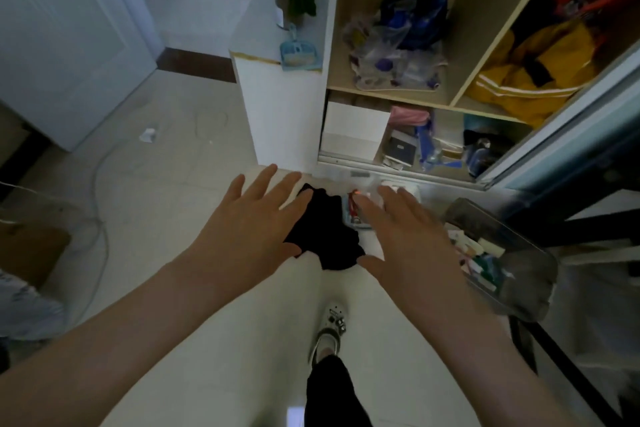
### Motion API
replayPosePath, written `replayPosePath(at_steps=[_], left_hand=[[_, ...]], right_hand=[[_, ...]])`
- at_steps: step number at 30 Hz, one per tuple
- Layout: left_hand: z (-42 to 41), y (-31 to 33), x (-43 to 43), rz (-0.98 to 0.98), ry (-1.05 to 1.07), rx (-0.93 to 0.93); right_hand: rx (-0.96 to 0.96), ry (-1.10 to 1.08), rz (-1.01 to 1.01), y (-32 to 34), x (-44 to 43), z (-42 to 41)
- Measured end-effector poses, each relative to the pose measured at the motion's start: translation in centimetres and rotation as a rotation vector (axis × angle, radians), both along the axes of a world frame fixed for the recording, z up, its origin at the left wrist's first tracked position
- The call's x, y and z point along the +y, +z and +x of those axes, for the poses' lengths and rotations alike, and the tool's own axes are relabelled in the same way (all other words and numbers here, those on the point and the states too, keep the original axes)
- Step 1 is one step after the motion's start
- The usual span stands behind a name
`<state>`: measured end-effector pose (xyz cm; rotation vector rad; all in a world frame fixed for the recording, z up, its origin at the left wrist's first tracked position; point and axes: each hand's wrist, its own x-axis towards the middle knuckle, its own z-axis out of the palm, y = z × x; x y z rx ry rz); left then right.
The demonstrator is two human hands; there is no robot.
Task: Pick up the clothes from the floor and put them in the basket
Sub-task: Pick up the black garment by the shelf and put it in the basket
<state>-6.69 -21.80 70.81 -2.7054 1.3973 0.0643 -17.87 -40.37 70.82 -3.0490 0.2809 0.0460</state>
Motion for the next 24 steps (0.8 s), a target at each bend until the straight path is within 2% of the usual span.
replayPosePath(at_steps=[7, 11, 14, 16, 17, 19, 24], left_hand=[[12.3, -9.8, -8.9, 0.084, 0.081, 0.135], [19.7, -18.9, -13.0, 0.136, 0.045, 0.214], [25.2, -28.9, -15.1, 0.192, -0.042, 0.222], [27.0, -31.6, -15.8, 0.232, -0.103, 0.201], [29.3, -39.2, -16.7, 0.285, -0.123, 0.228], [30.9, -44.6, -17.1, 0.327, -0.224, 0.231], [34.1, -63.2, -19.1, 0.481, -0.325, 0.23]], right_hand=[[0.16, 0.018, 0.084, -10.1, -8.9, 12.5], [0.233, -0.021, 0.172, -19.0, -12.3, 18.6], [0.277, -0.041, 0.215, -28.6, -13.9, 22.5], [0.31, -0.033, 0.221, -31.5, -14.0, 24.1], [0.348, -0.044, 0.247, -39.4, -14.6, 25.8], [0.408, -0.024, 0.271, -44.1, -14.8, 27.1], [0.515, -0.095, 0.39, -63.3, -15.2, 30.7]])
